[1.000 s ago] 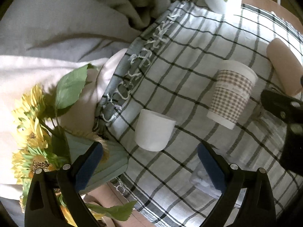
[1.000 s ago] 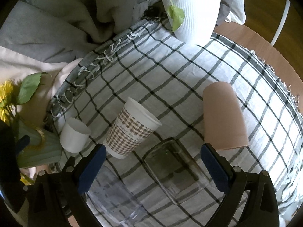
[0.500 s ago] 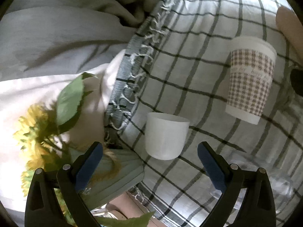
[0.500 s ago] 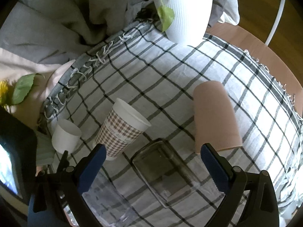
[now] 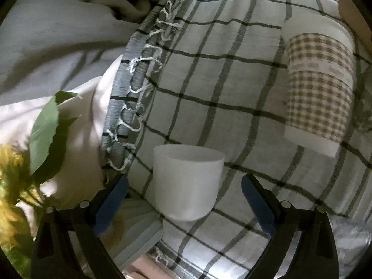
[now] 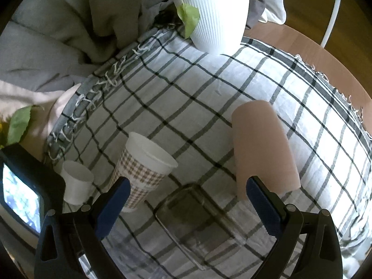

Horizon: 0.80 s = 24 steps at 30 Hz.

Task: Flip cup upside down
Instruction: 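Close the left tool fingers around the white cup's body, then lift the white cup with the left tool and rotate it rim-down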

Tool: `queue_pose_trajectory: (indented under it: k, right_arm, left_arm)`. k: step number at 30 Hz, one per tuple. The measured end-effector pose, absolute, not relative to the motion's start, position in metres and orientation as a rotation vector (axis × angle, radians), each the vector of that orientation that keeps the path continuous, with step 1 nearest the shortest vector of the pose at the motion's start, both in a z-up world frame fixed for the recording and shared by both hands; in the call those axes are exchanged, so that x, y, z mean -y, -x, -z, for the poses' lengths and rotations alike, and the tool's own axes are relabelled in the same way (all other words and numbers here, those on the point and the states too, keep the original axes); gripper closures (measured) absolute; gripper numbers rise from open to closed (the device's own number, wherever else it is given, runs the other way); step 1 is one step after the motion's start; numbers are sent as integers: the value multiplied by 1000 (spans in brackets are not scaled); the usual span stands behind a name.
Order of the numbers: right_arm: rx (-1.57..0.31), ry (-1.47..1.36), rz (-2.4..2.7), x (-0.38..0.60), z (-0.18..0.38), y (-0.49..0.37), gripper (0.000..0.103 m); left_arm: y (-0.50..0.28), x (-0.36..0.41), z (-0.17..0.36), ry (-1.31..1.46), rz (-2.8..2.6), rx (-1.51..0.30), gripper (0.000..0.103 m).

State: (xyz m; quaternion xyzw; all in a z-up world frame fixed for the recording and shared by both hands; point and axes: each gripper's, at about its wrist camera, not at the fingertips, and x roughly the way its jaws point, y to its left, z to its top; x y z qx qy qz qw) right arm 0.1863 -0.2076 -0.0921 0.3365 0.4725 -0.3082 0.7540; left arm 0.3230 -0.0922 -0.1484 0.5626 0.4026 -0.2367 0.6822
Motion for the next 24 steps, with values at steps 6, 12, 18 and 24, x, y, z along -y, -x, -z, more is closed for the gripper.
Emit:
queue_pose_trajectory:
  k: [6,12,18,24]
  right_arm:
    - [-1067,-786,649,209,104,-194,3]
    - [-1038,-793,676,210,101,-194,3]
    - [-1048,-811,691,212,105,-192,3]
    - [-1044,-805,700,214,105,-189,3]
  left_arm:
    - [-342,94,164,-1182,551,-995,17]
    - [-351,94,168,-1133,538,-988,28]
    - [-357,93,167,-1094,527,-1003,28]
    - [-353,98,161,-1083,517,-1026,29]
